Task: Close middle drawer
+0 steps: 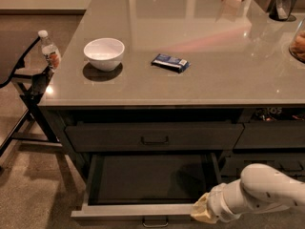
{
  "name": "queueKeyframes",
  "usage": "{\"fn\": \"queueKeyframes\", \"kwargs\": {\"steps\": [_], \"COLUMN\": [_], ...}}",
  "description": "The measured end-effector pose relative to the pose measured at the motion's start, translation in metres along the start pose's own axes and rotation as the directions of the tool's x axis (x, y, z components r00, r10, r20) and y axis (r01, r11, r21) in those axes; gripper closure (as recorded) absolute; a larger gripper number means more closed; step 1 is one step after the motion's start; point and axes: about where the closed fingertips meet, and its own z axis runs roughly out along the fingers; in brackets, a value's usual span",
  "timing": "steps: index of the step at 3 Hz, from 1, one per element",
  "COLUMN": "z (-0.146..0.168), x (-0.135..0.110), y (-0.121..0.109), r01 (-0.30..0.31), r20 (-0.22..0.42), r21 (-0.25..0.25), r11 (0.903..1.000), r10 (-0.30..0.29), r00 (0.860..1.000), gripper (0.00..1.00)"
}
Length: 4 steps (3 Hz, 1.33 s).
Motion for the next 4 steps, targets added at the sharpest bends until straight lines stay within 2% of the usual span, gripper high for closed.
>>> {"fn": "queueKeyframes", "kwargs": {"steps": [1, 2, 3, 4], "z": [0.029, 0.054, 0.071, 0.076], "x": [0.014, 0.038, 0.059, 0.071], "y": [0.015, 0.024, 0.017, -0.006], "r01": [-0.022, -0.051, -0.068, -0.085], "r20": [-0.011, -0.033, -0.016, 0.015], "r21": [-0.053, -0.061, -0.002, 0.106], "r11": [0.9983, 0.9969, 0.9977, 0.9908], "r10": [0.021, 0.049, 0.068, 0.084], "r00": [1.000, 0.998, 0.998, 0.996], "gripper": [1.00, 1.00, 1.00, 1.00]}}
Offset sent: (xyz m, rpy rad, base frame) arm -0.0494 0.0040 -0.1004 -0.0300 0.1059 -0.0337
